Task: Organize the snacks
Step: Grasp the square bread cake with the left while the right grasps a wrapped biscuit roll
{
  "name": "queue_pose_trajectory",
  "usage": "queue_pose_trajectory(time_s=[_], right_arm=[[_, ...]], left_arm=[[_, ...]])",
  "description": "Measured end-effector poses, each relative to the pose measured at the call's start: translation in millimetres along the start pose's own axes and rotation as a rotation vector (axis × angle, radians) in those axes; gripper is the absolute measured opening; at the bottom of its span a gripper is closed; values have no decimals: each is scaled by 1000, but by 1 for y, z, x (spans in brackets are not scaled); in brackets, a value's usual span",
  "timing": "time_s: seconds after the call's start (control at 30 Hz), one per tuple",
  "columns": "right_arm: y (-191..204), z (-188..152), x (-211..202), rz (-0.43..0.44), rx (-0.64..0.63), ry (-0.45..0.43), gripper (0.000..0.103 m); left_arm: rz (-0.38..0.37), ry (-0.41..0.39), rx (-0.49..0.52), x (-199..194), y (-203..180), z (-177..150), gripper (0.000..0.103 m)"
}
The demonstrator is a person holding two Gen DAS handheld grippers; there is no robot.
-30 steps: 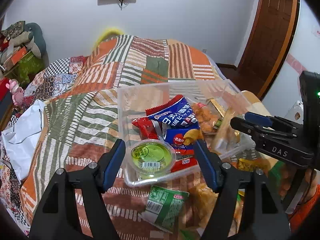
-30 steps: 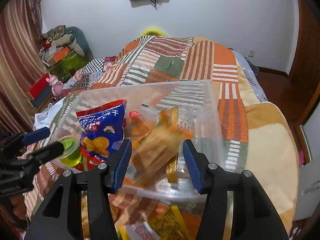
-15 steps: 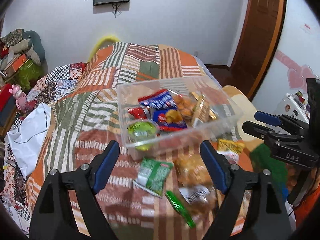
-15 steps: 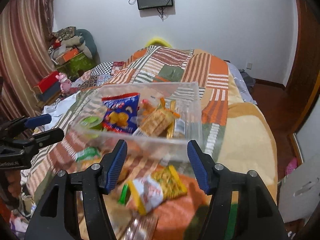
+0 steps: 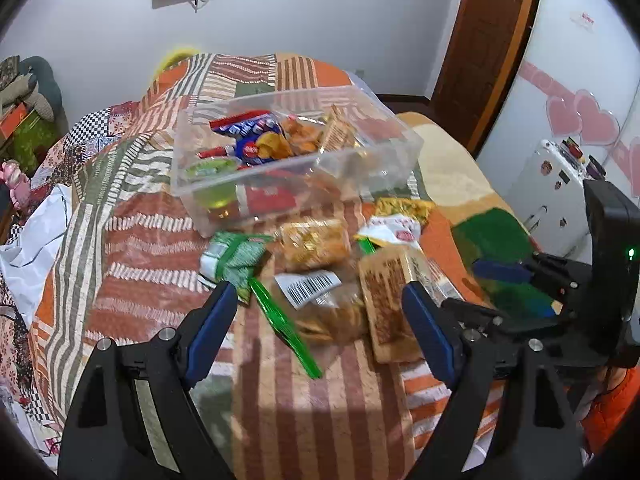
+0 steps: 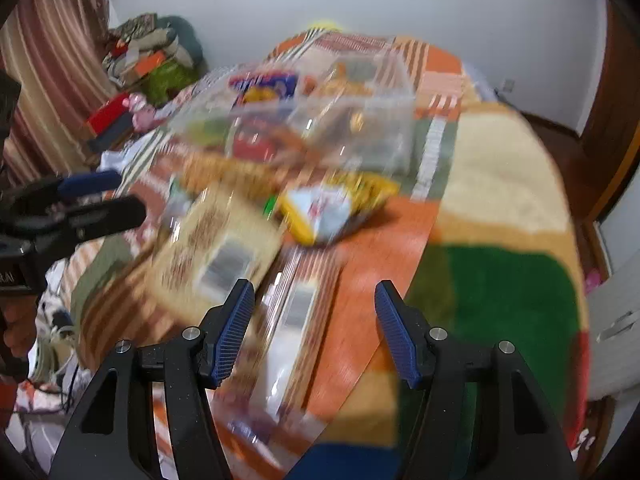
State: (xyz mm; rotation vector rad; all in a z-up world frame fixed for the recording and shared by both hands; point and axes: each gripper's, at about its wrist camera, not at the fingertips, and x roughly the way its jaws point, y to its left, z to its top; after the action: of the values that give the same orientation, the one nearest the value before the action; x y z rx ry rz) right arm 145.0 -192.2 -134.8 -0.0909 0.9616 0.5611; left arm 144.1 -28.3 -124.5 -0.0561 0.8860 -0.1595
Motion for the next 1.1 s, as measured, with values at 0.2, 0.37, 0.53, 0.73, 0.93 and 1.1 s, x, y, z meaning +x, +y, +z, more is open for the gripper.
queue_pose_trajectory(time_s=[0.2,0.37,0.53,0.73,0.93,1.1], right_arm=[[-2,-3,2,63,60,9,60],[9,-17,10,57,7,53,60],[14,-21,11,23,-16,28,46],[-8,-27,-3,-3,29,2,42],[-31,-37,-18,-30,80,-4,42],[-38,-40,-21,-20,105,6,43]], left_arm=[[-3,23,1,3,-7,-9,85],[-8,21,-5,2,-9,-9,85],[-25,45,7,8,-17,-10,85],[-64,62,49,16,-38,-8,85],[-48,100,115,37,-62,-9,85],[53,81,171,51,-76,-12,85]])
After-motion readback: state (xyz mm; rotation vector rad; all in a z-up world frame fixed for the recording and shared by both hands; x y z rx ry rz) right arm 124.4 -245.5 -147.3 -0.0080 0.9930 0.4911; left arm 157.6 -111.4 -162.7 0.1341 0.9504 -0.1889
